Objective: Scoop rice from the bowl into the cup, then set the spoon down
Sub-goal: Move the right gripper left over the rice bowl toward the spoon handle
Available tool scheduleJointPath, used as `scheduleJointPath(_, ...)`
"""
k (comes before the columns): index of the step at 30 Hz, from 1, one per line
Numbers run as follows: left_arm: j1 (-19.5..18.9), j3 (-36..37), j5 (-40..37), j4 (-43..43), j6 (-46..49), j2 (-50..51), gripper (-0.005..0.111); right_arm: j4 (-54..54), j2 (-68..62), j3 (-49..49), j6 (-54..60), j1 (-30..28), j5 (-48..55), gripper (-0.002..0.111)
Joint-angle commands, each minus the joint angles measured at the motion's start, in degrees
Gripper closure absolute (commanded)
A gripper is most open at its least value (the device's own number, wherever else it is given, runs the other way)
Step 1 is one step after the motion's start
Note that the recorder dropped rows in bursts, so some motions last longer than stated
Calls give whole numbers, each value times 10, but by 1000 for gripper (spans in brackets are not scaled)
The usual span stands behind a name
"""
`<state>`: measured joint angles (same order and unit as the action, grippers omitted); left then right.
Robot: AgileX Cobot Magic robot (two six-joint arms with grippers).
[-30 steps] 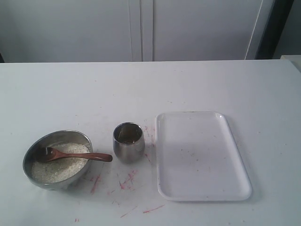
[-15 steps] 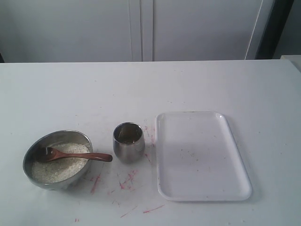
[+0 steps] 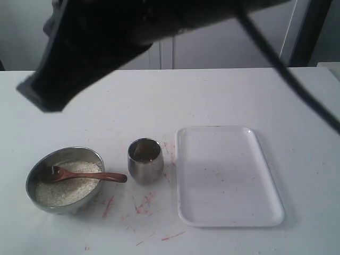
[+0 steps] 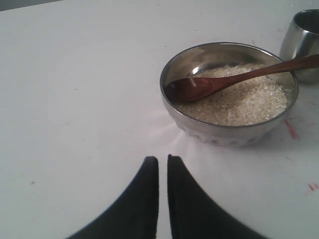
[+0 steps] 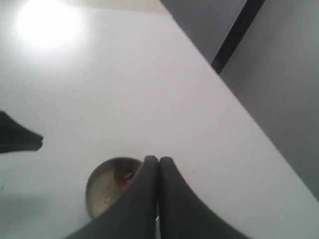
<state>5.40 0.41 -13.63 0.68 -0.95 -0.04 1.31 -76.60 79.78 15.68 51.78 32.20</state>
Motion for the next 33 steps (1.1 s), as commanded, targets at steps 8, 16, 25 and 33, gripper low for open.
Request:
scheduleJointPath(8,-1,-4,0,5,-1,0,92,-23,-69,-2,24,2,58,108)
scheduleJointPath(16,-1,-4,0,5,-1,0,92,26,-105,-2,-4,2,54,108)
scheduleJointPath(25,-1,-4,0,5,-1,0,92,209,-157,-2,-149,2,93,108)
scheduleJointPath(33,-1,-4,0,5,-1,0,92,217,-190,-2,-127,2,101,108)
